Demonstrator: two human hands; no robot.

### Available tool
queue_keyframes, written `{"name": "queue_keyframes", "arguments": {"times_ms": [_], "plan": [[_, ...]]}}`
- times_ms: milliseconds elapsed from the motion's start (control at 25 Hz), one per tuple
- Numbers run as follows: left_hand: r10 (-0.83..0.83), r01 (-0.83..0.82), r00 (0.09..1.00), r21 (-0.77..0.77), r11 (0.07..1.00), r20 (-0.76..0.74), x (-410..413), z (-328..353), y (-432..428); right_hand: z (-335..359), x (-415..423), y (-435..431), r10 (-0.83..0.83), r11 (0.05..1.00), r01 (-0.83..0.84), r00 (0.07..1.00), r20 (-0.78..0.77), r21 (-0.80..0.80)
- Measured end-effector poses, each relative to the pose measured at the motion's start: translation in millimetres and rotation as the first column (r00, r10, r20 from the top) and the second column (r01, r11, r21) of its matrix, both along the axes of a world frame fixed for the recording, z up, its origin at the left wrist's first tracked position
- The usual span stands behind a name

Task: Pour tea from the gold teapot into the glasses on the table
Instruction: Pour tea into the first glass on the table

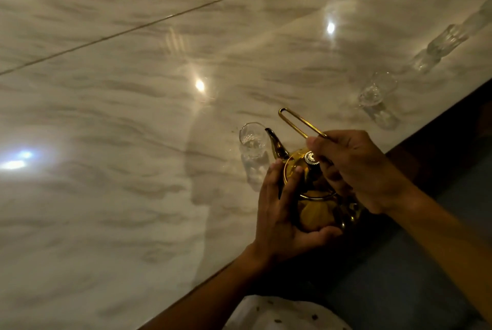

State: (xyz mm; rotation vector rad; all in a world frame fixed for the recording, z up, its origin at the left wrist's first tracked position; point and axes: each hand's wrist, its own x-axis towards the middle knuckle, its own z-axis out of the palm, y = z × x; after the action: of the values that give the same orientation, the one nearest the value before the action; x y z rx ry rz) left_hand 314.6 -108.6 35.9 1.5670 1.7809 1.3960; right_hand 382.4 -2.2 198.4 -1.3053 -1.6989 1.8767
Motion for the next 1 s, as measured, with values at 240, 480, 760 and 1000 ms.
{"name": "queue_keyframes", "arguments": {"times_ms": [240,480,760,1000], "plan": [[0.032,-0.031,0.995,-0.008,0.999,0.091,3,-4,-3,2,-20,4,0.009,1.000,-0.011,0.983,0.181,0.010],[0.037,-0.032,0.983,-0.035,0.999,0.178,3,-3,1,9,-35,11,0.012,1.000,-0.008,0.961,0.277,-0.018],[0.040,-0.016,0.964,-0.093,0.996,0.264,6,1,-2,10,-46,18,0.035,0.998,-0.016,0.926,0.375,-0.054],[0.047,-0.023,0.952,-0.082,0.996,0.303,3,6,0,10,-55,21,0.010,0.999,0.005,0.917,0.398,-0.036]]}}
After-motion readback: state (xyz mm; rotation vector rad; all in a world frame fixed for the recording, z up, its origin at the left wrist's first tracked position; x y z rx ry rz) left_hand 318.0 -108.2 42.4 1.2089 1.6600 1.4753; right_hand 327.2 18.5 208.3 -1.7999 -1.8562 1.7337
